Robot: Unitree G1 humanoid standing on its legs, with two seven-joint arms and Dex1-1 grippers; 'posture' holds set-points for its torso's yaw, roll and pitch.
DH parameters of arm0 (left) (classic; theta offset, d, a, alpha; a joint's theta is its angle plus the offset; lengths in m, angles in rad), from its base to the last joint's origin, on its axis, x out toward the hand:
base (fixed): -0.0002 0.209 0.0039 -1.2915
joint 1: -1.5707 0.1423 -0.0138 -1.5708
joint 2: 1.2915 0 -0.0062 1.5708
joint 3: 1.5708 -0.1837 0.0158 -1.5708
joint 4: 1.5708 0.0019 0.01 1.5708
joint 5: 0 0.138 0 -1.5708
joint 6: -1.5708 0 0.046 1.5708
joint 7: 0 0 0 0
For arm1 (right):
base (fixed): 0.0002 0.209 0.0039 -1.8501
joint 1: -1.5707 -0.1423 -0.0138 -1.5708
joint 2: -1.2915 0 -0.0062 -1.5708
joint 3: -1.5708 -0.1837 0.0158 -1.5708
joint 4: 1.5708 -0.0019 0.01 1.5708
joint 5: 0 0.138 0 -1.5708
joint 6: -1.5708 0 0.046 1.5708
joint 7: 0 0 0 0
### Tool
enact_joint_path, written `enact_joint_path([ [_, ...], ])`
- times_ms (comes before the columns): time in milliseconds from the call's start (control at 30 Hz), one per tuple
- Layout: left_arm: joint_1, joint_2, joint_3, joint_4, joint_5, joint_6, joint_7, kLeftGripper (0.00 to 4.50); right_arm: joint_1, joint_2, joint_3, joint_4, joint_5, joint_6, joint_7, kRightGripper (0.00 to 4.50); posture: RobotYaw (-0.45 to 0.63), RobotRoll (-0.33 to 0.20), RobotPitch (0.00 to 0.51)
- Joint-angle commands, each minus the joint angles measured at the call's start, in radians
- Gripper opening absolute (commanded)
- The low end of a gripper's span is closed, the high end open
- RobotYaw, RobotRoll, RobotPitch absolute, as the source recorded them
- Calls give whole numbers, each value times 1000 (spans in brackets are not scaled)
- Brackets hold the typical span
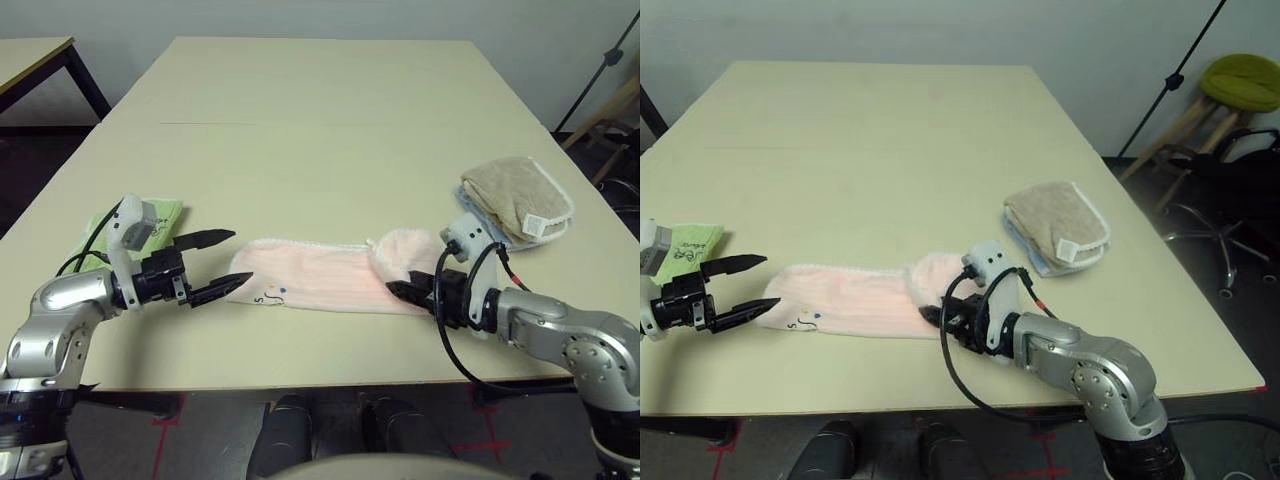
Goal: Fold the towel and set it aside.
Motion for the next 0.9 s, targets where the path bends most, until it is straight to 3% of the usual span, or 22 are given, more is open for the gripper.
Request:
enact_joint_path([
  [33, -30, -13, -31, -17, -1, 26, 10, 4500, -49, -56, -32, -29, 90, 50, 96, 4103, 91, 0, 105],
  [67, -44, -19, -38, -23, -7, 42, 18, 4500, -71, -80, -60, -18, 137, 63, 135, 4456, 89, 0, 103],
  [200, -90, -45, -72, -54, -9, 118, 75, 4500, -136, -165, -163, 53, 255, 81, 233, 4483, 83, 0, 96],
  [300, -129, -88, -130, -101, 2, 168, 134, 4500, -123, -218, -219, 130, 140, -34, 293, 4483, 81, 0, 92],
  [467, -224, -188, -234, -132, 20, 227, 216, 4500, -54, -196, -197, 246, -156, -329, 304, 4483, 79, 0, 84],
  [700, -363, -321, -350, -73, 82, 204, 256, 4500, 10, -99, -202, 274, -260, -431, 290, 4483, 66, 0, 75],
  [900, -436, -365, -418, -11, 124, 199, 228, 4500, -4, -45, -193, 258, -292, -434, 256, 4483, 53, 0, 76],
])
